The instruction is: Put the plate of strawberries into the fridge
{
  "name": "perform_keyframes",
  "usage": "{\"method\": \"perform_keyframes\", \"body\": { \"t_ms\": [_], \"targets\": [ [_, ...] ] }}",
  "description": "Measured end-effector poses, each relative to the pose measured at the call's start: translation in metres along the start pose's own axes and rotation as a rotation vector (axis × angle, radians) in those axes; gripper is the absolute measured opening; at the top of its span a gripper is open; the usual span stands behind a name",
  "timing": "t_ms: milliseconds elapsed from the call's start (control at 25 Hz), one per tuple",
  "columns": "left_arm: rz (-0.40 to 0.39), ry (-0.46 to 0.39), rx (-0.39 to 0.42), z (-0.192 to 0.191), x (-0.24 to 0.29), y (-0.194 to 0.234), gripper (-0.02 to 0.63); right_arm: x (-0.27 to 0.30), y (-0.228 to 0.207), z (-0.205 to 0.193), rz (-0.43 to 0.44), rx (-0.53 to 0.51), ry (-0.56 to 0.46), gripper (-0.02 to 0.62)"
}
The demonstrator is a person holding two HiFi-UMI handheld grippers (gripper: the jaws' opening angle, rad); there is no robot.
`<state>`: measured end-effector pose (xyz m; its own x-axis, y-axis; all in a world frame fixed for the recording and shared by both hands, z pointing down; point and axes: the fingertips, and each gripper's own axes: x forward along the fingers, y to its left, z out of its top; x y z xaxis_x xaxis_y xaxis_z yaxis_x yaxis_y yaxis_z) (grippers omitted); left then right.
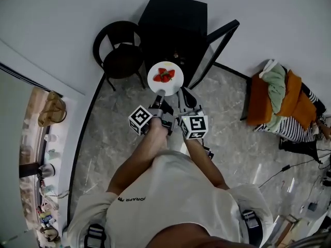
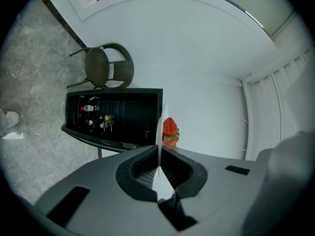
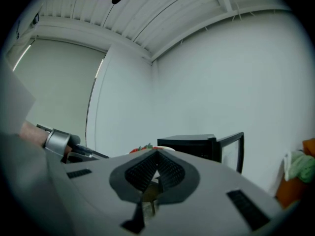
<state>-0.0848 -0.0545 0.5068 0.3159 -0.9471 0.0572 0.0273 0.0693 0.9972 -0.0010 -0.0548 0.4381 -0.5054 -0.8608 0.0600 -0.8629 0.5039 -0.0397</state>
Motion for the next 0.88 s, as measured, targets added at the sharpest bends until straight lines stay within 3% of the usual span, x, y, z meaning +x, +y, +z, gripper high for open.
{"method": "perform_keyframes", "body": {
  "t_ms": [440, 880],
  "targets": [
    [0.046, 0.055, -0.005, 0.017, 0.05, 0.005, 0.012, 0.052, -0.031, 0.011, -0.052, -0.002, 0.007, 0.012],
    [0.049, 0.045, 0.001, 0.024, 0.075, 0.01, 0.012, 0.072, -0.05, 0.005, -0.047, -0.001, 0.009, 0.012]
  ]
}}
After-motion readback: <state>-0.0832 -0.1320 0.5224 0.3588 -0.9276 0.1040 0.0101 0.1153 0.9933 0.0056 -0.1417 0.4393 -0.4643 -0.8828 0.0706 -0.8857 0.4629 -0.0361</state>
